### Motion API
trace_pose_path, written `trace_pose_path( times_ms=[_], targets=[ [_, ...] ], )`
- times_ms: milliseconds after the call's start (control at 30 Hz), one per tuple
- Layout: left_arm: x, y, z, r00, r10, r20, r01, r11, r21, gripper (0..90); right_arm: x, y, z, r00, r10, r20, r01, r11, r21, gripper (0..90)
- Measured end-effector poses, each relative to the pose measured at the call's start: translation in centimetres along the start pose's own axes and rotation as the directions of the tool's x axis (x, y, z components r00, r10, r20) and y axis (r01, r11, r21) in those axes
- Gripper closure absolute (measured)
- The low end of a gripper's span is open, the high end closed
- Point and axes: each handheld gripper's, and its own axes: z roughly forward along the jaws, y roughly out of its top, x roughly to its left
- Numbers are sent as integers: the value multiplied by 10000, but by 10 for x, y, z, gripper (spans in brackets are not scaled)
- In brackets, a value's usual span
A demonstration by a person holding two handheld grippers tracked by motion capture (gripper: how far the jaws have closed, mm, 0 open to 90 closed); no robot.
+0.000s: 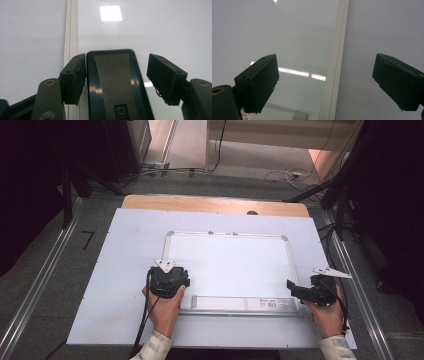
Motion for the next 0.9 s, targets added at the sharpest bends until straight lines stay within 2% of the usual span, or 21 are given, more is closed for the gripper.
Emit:
trace_pose_path(
  times_ms=[133,433,533,600,767,900],
  targets=[
    [0,3,-7,9999,-90,128,94,9994,-322,306,0,0,0,10000,-12,2,12,10000,-2,56],
    [2,7,-18,9984,-349,441,379,9969,-688,277,1,0,0,10000,-20,9,20,10000,31,56],
    [5,9,-23,9959,-572,694,627,9949,-792,269,1,-1,0,10000,-40,2,40,10000,5,56],
    [6,12,-26,9960,-544,710,603,9947,-838,258,1,-1,0,10000,-44,-6,44,10000,19,56],
    [10,24,-34,9952,-522,826,595,9942,-891,235,1,0,0,10000,-17,-21,17,10000,-19,56],
    [22,38,-40,9953,-665,700,732,9925,-977,234,1,1,-1,10000,-21,-67,21,10000,-96,56]
  ],
)
